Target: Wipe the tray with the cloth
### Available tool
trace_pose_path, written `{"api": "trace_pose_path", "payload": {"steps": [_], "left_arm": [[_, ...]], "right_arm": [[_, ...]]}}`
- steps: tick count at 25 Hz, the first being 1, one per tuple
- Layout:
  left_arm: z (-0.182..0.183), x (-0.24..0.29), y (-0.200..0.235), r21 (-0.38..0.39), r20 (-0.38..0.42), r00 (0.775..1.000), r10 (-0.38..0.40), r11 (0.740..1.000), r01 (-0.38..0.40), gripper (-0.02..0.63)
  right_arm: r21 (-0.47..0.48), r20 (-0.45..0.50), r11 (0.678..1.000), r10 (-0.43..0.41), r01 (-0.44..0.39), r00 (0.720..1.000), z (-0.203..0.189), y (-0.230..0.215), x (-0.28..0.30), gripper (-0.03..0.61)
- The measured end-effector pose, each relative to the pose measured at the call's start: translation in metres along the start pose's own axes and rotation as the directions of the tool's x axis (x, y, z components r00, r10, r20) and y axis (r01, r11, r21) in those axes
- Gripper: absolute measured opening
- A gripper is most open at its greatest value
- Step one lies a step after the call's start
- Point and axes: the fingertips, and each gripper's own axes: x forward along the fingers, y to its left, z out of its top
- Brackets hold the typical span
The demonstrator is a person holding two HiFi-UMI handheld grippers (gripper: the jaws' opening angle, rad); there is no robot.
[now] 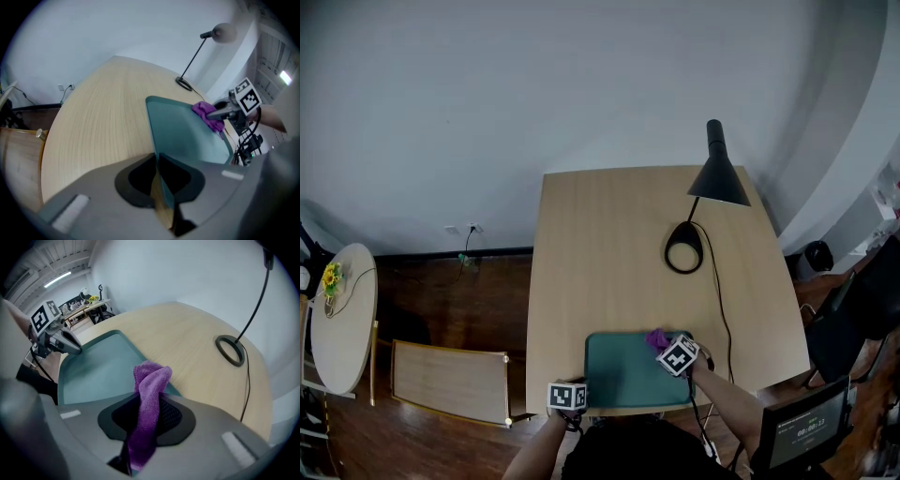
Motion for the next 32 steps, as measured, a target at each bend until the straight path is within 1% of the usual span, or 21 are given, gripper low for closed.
{"api": "trace_pose_path", "payload": {"steps": [3,6,9,12,15,19,23,26,29,32], "left_arm": [[0.001,-0.001,-0.002,0.002,-0.005,1.000,-0.004,1.000,0.004,0.049],[0.002,-0.001,-0.001,-0.006,-0.003,1.000,-0.002,1.000,0.002,0.054],[0.001,-0.002,0.000,-0.010,0.005,1.000,0.000,1.000,0.000,0.054],[0.001,-0.002,0.000,-0.009,0.005,1.000,-0.003,1.000,0.003,0.054],[0.000,-0.002,0.000,-0.015,0.002,1.000,-0.007,1.000,0.007,0.054],[0.003,-0.003,0.000,-0.017,0.014,1.000,-0.006,1.000,0.006,0.054],[0.003,-0.003,0.003,-0.018,0.022,1.000,-0.004,1.000,0.004,0.054],[0.003,-0.003,0.003,-0.018,0.024,1.000,-0.001,1.000,0.001,0.054],[0.003,-0.003,0.003,-0.013,0.020,1.000,0.004,1.000,-0.003,0.054],[0.002,-0.004,0.002,-0.005,0.017,1.000,0.006,1.000,-0.006,0.054]], "right_arm": [[-0.034,-0.020,0.999,0.012,-0.013,1.000,0.016,-0.013,0.005,0.086],[-0.044,-0.029,0.999,0.017,-0.019,0.999,0.026,-0.018,0.009,0.086],[-0.049,-0.032,0.999,0.007,-0.009,0.999,0.027,-0.016,0.011,0.086],[-0.058,-0.013,0.998,-0.004,0.004,1.000,0.025,-0.010,0.007,0.086],[-0.075,-0.011,0.996,0.039,-0.039,0.999,0.017,0.014,0.001,0.086],[-0.085,-0.008,0.990,0.110,-0.111,0.994,-0.002,0.064,-0.009,0.086],[-0.131,-0.005,0.979,0.158,-0.157,0.987,-0.021,0.115,-0.017,0.086],[-0.179,0.001,0.971,0.158,-0.156,0.987,-0.032,0.141,-0.020,0.086],[-0.208,0.014,0.969,0.137,-0.131,0.990,-0.035,0.150,-0.021,0.086],[-0.209,0.009,0.969,0.136,-0.131,0.991,-0.037,0.151,-0.018,0.086]]}}
